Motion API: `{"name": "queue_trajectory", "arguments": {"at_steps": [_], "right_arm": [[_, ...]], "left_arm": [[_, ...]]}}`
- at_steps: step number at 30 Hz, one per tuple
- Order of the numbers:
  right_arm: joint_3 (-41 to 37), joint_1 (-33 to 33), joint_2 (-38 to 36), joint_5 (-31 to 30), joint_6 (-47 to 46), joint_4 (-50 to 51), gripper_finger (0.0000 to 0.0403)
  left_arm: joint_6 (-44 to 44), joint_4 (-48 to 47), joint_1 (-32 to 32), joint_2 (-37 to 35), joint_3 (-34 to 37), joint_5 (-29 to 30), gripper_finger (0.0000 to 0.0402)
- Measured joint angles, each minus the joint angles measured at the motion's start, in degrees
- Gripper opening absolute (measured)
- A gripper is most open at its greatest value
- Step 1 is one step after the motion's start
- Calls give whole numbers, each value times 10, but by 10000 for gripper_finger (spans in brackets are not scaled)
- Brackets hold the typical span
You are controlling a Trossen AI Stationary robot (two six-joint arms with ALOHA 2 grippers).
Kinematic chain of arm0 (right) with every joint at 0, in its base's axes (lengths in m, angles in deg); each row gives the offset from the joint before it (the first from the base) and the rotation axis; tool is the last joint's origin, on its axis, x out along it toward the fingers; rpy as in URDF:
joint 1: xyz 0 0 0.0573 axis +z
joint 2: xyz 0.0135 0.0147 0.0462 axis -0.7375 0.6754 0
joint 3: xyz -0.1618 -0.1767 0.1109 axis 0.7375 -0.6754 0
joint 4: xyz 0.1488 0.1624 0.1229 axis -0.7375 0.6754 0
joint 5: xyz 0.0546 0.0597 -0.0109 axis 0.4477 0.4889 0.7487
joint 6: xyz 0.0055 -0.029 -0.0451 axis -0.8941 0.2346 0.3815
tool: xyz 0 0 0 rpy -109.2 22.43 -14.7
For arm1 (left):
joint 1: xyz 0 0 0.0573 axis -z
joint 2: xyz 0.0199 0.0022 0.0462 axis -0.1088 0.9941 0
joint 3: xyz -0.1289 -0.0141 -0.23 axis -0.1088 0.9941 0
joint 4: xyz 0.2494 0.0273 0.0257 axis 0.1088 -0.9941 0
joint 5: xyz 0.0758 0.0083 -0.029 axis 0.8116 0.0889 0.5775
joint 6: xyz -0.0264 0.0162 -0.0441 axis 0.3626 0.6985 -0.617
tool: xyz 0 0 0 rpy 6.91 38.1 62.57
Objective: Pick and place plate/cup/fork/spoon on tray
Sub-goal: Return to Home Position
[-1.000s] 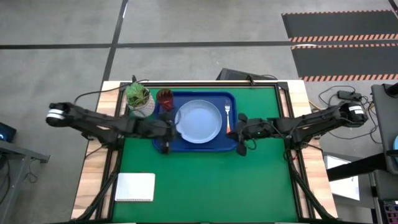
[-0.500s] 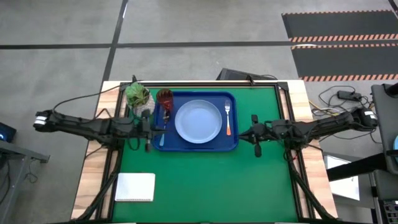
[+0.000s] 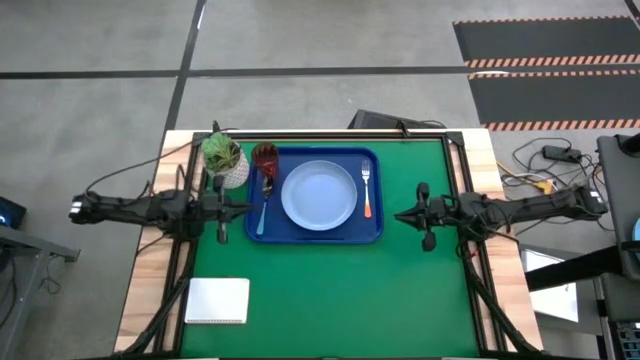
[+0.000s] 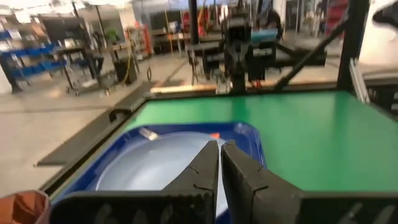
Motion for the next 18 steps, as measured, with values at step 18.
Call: {"name": "queue_trajectory", "arguments": {"at_steps": [18], "right_arm": [[0,-1,-194,-17,43,203,9]], "left_arm": [[12,4,-1,-99,62,0,1]]}}
